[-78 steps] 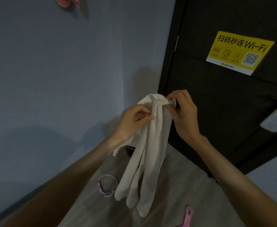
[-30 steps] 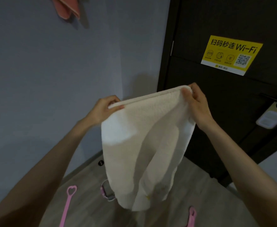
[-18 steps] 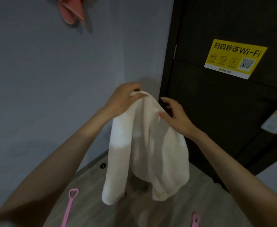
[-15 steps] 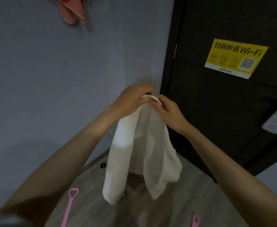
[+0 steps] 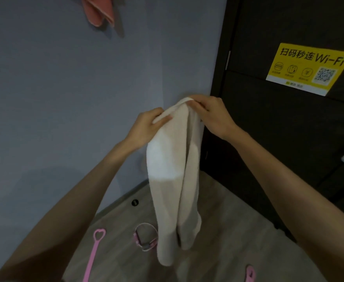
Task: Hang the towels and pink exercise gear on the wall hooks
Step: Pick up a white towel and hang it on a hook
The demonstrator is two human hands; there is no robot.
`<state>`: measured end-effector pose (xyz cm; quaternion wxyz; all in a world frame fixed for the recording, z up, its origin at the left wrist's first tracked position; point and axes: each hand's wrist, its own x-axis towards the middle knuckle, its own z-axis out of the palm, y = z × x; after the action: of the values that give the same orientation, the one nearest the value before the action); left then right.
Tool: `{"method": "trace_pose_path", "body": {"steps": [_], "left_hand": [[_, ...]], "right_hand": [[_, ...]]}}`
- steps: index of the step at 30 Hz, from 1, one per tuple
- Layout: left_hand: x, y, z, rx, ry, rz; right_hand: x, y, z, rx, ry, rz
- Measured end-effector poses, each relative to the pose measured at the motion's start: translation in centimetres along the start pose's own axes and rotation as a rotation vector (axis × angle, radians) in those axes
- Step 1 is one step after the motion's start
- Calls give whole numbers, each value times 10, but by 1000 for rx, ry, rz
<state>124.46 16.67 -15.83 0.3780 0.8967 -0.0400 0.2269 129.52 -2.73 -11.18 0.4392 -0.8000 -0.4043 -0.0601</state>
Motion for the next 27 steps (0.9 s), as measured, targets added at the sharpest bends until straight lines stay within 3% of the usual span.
{"method": "trace_pose_path", "body": {"steps": [4,8,12,17,21,27], "left_hand": [[-9,-25,-6,-78,64,-90],[-18,-53,-26,14,92,-95],[-13,-51,-47,171,127,-44],[-1,-24,-64,145,260,-50],[0,-9,-87,223,350,-56],[-19,2,-111,211,539,-155]], "right_hand": [[9,3,-7,40,102,59],[12,21,-21,184,237,241],[7,42,-18,127,160,313],[9,56,-3,32,59,331],[17,51,7,147,-2,336],[38,20,12,205,12,152]]}}
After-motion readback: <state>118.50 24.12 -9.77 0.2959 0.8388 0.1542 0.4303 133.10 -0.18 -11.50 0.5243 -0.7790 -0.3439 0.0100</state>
